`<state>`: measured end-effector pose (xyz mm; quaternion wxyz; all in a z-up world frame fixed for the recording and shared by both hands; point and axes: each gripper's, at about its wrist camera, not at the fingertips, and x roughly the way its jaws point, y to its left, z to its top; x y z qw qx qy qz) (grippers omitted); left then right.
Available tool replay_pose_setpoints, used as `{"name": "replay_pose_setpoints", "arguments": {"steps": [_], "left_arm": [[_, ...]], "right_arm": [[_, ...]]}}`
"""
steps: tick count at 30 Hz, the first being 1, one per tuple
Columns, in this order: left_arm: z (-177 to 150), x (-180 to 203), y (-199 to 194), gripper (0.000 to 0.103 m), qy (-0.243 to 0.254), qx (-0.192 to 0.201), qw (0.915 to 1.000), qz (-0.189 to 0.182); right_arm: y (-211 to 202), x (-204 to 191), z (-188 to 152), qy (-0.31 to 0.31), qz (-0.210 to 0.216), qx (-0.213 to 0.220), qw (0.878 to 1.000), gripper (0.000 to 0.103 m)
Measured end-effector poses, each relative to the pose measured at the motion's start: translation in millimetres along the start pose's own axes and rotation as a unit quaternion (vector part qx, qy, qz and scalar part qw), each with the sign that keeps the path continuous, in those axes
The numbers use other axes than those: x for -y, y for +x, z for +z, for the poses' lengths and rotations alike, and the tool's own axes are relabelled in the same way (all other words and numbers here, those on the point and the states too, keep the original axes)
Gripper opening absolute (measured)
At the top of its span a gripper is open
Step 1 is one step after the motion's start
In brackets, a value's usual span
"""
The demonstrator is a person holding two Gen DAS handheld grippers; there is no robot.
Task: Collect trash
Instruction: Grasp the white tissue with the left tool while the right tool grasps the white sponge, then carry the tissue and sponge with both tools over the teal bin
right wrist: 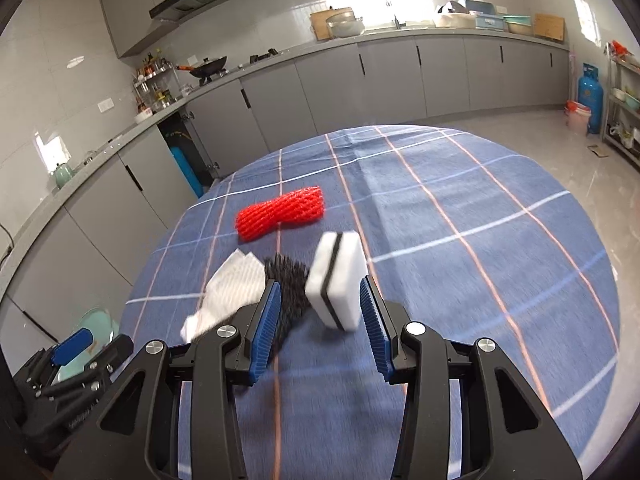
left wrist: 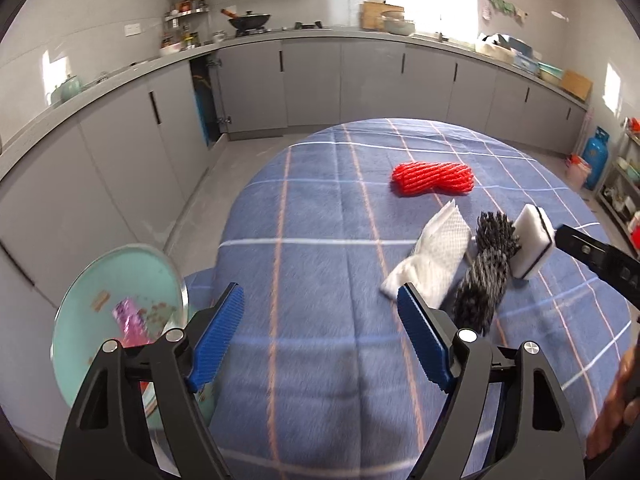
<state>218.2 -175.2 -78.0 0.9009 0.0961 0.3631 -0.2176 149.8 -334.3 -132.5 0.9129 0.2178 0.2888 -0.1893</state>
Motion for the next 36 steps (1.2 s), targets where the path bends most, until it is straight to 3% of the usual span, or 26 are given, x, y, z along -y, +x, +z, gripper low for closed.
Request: {"name": "replay_pose_setpoints", "arguments": {"steps": [3,5,14,16,17,20,21,24,33,36], "left_arm": [[10,5,17,0.077,0.002,-0.005,0.9997,-0.022],[14,10,28,0.077,0.007,-0.009,0.9992,-0.039],[21,46,65,0.077,0.027,-0.037,0.9952,-0.087],[20,59,75,0.071,0.044,-0.059,0.9935,-0.087],[20,63,79,0.063,0.045,-0.07,0.9924,-0.091],[17,68,85,0.049,0.037,-0.09,0.9903,-0.1],[17,70,83,0.034,0.039,-0.086,0.9904,-0.101],[15,70,75,0.021,0.03,-0.078,0.9906,-0.108],[11,36,14,0.02,-0.006,-0.019,0.9938,-0.11],[8,20,-9,0.02,-0.012,0.002,0.9961,-0.088]], "right_arm": [[22,1,7,0.004,-0.005,-0.025,1.0,0.042],[32,4,8,0.008,-0.004,-0.042,0.999,0.029],[1,35,-1,0.036,0.016,-0.025,0.999,0.025],[-6,41,-3,0.038,0.016,-0.02,0.999,0.025],[-9,42,-4,0.039,0.014,-0.018,0.999,0.025],[-16,48,-3,0.046,0.012,-0.01,0.999,0.025],[-17,48,-4,0.05,0.013,-0.01,0.999,0.025],[-21,46,-4,0.051,0.017,-0.01,0.999,0.025],[-50,24,-3,0.034,0.028,0.03,0.999,0.025],[-54,9,-6,0.021,0.041,0.031,0.998,0.025]]}}
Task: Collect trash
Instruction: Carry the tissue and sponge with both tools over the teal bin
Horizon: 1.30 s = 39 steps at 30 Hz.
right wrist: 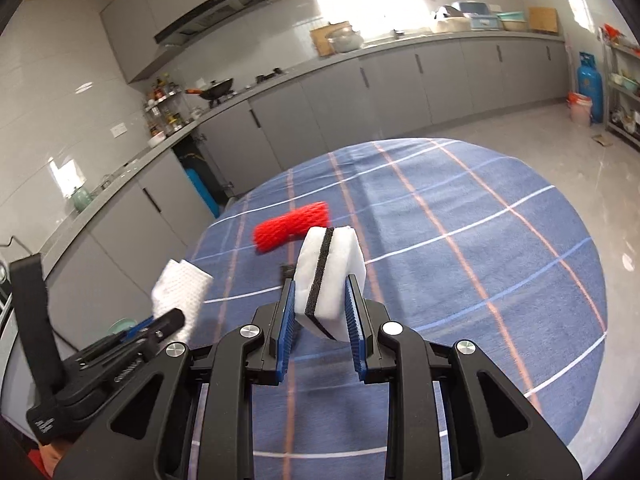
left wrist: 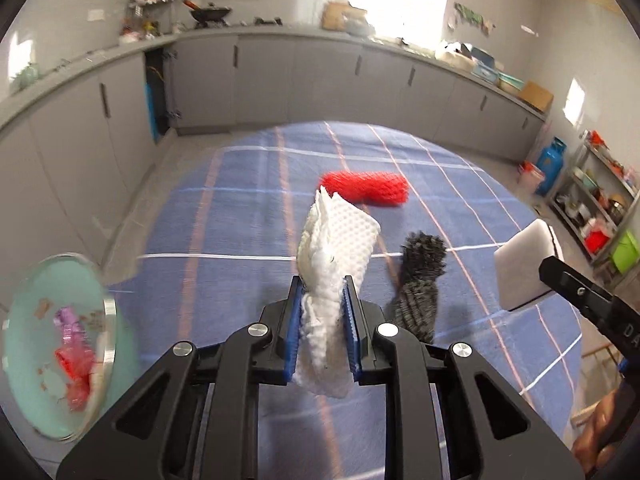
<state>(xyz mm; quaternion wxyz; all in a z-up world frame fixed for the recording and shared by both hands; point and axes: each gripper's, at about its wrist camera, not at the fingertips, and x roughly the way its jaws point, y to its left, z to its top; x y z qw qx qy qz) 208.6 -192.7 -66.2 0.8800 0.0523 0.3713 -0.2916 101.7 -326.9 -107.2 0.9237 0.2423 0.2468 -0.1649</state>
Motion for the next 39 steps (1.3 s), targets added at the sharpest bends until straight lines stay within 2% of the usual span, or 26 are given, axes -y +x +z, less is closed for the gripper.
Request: {"name": "replay_pose_setpoints", "arguments": {"steps": [9,15,26,39], "left_arm": [[-17,-48,-54,0.02,-0.025,0.028,0.9949,0.093],[-28,-90,-76,0.02,-0.067,0.033,0.9888,0.129],[-50,-148,-107,0.02,-0.12,0.044,0.974,0.187],[-66,-202,-114,0.02,-0.167,0.036,0.9603,0.22]], "right_arm": [[-6,-62,-18,-0.052,0.051,-0.008,0.997,0.025],[-6,-105,-30,-0.086,0.084,-0.021,0.993,0.025],[6,-180,-50,-0.148,0.139,-0.042,0.978,0.025],[18,-248,-67,-0.194,0.188,-0.056,0.961,0.025]]}}
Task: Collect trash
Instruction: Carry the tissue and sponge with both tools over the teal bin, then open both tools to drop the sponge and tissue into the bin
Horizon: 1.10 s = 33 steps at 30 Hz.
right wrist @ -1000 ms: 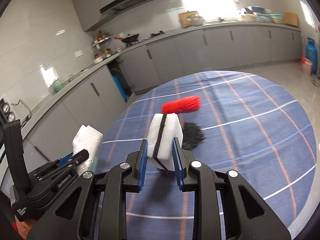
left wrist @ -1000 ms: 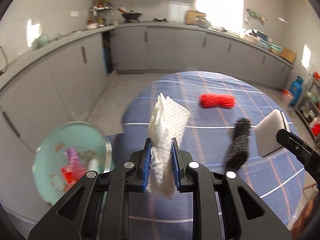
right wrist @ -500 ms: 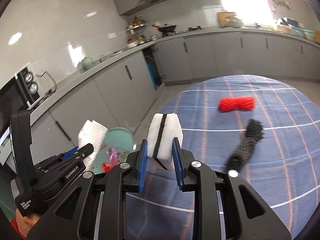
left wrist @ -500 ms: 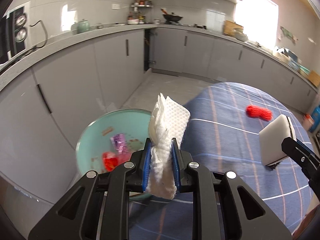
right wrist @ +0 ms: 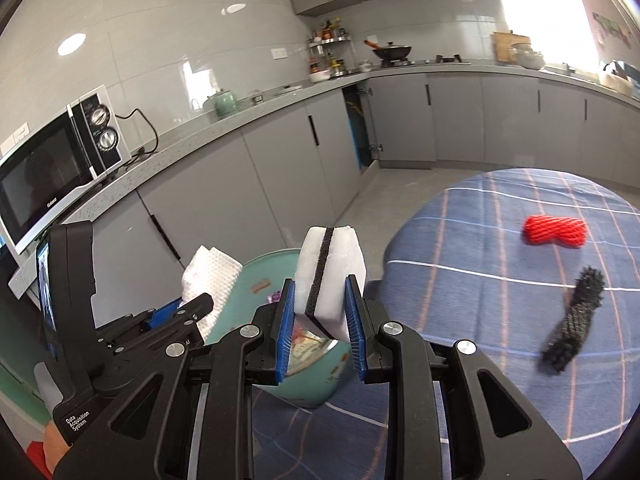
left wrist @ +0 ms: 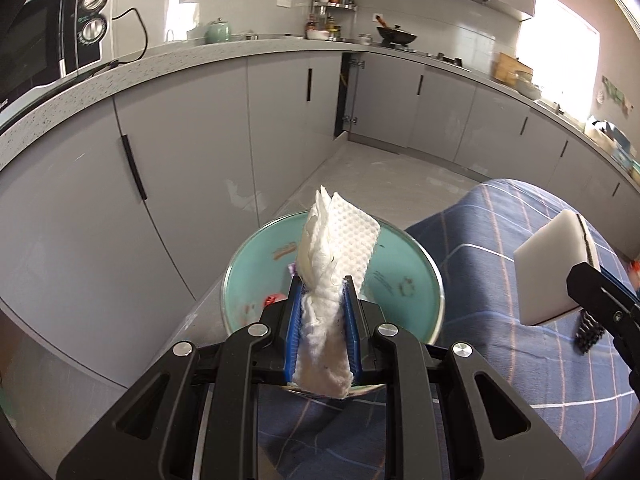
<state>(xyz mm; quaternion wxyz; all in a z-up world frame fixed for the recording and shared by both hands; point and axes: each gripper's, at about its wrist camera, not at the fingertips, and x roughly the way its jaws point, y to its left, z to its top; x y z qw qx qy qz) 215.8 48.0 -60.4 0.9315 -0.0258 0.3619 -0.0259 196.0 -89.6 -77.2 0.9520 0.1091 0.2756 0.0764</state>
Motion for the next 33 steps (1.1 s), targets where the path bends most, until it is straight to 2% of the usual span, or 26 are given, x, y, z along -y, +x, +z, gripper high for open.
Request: {"name": "replay_pose_setpoints", "arguments": {"steps": [7,20,33], "left_arm": [[1,-15,7,0.02,-0.012,-0.003,0.9999,0.007],[6,-25,32,0.02,-0.03,-0.024,0.9992,0.013],[9,-34,71,0.02,-0.046,-0.061,0.997,0.012]], "right_arm": [[22,-13,3,-0.004,0.015,-0.015,1.0,0.025],[55,-19,3,-0.012,0.014,-0.037,0.999,0.026],[103,-17,0,-0.002,0.007,-0.081,0.997,0.026]]}}
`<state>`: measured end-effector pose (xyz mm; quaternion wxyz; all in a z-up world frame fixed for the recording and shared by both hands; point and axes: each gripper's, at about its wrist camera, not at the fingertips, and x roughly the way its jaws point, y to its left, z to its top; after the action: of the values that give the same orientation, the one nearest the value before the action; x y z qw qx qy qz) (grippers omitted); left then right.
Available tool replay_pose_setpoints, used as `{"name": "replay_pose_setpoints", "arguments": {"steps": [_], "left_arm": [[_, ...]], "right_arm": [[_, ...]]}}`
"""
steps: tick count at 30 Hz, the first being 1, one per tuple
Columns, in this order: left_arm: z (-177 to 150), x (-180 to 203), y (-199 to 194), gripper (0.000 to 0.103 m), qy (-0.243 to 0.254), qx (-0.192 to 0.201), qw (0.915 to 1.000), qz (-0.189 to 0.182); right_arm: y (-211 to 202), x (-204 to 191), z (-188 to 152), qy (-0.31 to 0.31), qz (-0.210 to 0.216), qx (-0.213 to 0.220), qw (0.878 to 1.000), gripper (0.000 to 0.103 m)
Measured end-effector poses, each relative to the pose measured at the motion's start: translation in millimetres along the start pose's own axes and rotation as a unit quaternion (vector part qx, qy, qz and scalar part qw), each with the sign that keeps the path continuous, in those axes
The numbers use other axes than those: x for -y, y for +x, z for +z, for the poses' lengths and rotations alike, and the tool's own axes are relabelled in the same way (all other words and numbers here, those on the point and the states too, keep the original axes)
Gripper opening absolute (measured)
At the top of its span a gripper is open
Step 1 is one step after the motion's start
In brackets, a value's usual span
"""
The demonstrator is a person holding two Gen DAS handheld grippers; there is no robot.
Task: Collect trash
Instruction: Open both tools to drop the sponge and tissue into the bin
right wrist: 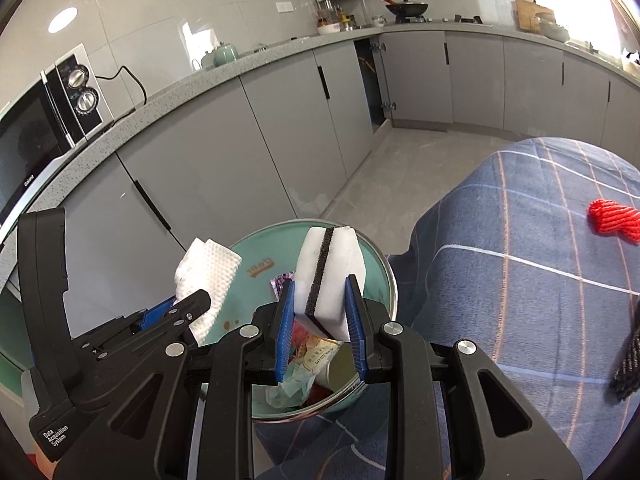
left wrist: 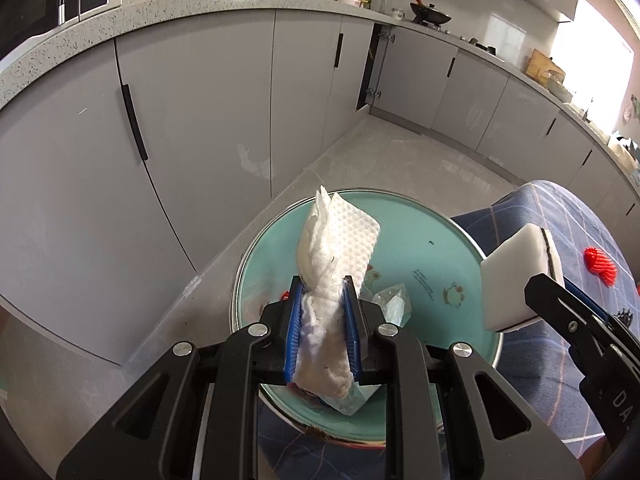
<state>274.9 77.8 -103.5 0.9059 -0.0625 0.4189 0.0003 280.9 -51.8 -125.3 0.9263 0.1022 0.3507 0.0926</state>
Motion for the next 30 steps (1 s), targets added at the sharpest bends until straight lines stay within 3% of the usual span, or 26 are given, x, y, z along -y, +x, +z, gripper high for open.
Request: {"name": "replay_pose_setpoints", "arguments": {"steps": [18,23,26,30], "left_arm": [[5,-4,29,0.02,-0.008,-0.022,0.9997,0.007],[2,-4,31,0.02,-0.008,-0.025,0.9996,0.009],[2,-3,32,0.021,-0.008,-0.026,0.9996,0.01],[2,-2,31,0.024,-0.009,-0.025,0.9996,0.01]], "right_arm": [[48,0,1,-0.001,0.003,-0.046,0.999,0.029],[54,1,1,0.001,0.009,-0.053,0.999,0.038],[48,2,3,0.004,0.016,-0.043,0.999,0.045],[25,5,9,0.012,0.011,-0.009,1.0,0.046]]}}
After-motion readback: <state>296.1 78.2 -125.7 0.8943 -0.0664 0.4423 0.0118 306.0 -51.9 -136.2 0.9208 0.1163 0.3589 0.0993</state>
